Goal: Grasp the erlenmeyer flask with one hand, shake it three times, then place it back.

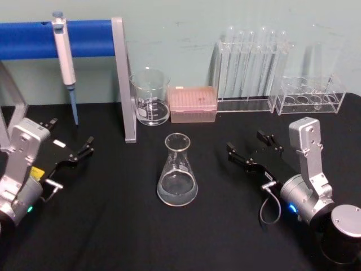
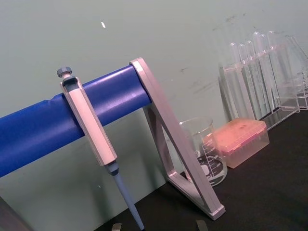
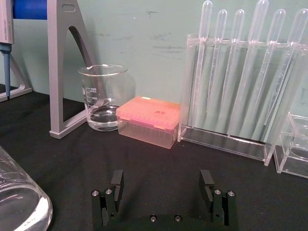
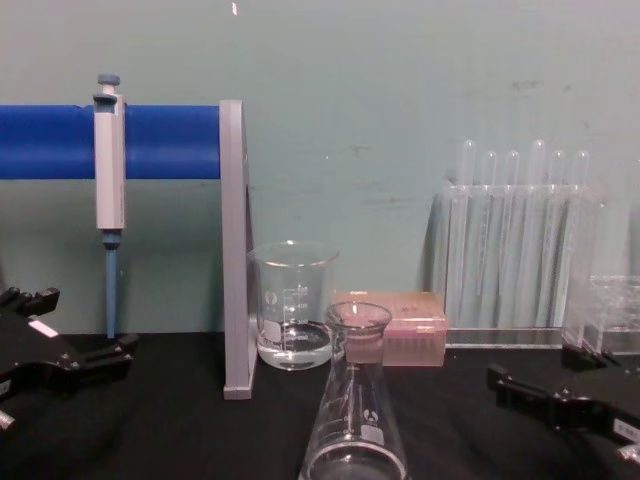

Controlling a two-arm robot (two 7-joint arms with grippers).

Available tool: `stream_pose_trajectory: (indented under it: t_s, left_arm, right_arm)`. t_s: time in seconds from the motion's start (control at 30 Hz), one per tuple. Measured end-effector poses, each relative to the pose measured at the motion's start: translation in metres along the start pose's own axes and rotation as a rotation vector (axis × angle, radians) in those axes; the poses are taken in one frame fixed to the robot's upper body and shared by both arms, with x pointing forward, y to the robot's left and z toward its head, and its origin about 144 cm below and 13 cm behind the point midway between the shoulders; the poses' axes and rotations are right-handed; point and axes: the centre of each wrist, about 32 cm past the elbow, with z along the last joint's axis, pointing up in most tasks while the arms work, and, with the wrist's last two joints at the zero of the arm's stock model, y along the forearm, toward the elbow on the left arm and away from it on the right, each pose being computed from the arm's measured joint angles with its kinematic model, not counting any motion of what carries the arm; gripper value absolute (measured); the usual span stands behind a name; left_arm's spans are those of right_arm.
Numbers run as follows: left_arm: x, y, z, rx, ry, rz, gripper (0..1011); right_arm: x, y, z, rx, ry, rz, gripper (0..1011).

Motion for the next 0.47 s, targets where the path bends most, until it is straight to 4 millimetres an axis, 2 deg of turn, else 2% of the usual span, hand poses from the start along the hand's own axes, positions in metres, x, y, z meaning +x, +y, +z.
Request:
stream_pose_trajectory:
  t_s: [0.47]
  left_arm:
    - [0.0, 0.0, 0.0, 0.0, 0.0, 0.0, 1001]
  right_arm:
    - [0.0, -0.0001, 0.0001, 0.001, 0.001, 0.0, 1000]
